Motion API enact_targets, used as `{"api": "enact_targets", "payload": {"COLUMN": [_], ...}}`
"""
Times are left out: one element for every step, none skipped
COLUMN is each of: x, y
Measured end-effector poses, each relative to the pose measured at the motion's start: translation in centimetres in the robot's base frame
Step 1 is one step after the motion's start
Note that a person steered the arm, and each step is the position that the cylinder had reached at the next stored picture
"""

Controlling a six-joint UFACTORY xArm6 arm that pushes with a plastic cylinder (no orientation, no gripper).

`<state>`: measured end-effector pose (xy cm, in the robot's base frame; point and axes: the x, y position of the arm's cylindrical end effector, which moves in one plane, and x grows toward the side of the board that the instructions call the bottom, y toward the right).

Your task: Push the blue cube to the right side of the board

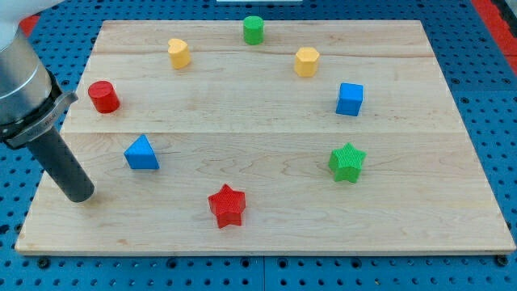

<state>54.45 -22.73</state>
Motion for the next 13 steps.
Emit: {"api": "enact_targets", "payload": {"x": [0.0,-2.0,-2.7,-4.0,-8.0,-11.5,-14.6,-16.0,-16.0,-16.0,-19.0,-21.7,-20.3], "y": [0.0,5.4,9.6,14.7,21.5,26.0,27.2,30.8,35.9,40.1,40.4,40.4,43.5]}}
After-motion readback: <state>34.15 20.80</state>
